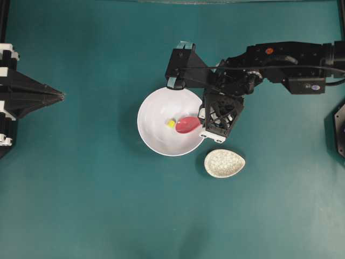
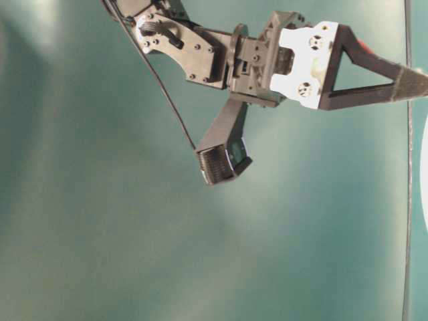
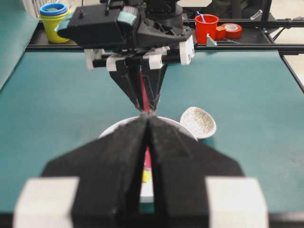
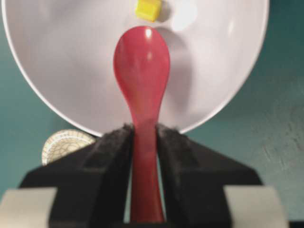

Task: Scoop the yellow hexagonal prism block from the bowl with a spoon using the right arm.
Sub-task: 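Push the spoon bowl under the yellow block along the bowl floor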

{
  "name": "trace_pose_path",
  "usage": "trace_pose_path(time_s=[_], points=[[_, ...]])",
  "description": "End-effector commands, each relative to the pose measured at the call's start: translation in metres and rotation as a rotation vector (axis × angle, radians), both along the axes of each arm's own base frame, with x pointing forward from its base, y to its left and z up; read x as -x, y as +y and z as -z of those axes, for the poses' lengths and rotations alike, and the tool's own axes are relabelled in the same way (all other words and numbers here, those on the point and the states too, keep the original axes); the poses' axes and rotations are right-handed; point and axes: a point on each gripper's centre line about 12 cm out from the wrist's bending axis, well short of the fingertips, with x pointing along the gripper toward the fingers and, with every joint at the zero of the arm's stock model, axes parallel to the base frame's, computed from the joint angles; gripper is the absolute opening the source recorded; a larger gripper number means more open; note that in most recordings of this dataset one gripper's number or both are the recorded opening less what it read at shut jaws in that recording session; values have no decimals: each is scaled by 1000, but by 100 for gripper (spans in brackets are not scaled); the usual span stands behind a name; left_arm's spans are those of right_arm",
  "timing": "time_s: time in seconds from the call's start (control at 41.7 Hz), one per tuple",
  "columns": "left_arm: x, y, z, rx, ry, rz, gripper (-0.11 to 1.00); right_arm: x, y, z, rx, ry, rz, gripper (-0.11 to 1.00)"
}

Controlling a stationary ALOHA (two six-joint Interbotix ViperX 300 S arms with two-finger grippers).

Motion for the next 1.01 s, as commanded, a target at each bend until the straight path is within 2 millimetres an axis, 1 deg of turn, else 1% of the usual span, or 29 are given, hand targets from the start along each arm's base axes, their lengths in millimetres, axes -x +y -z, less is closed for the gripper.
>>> trace_pose_path(time_s=[0.0,0.264,0.72,0.984], points=[[-2,0,-3,-5,-6,-1,0,-5,-1,-13,8,-40,2,24],[-2,0,-3,-5,-6,-1,0,-9,-3,-4,12,-40,6,24],[-2,0,-4,-5,-11,1,0,-21,-6,-7,44,-141,23,24],[-2,0,-4,-5,-14,-1,0,-25,-8,-6,55,-169,31,24]])
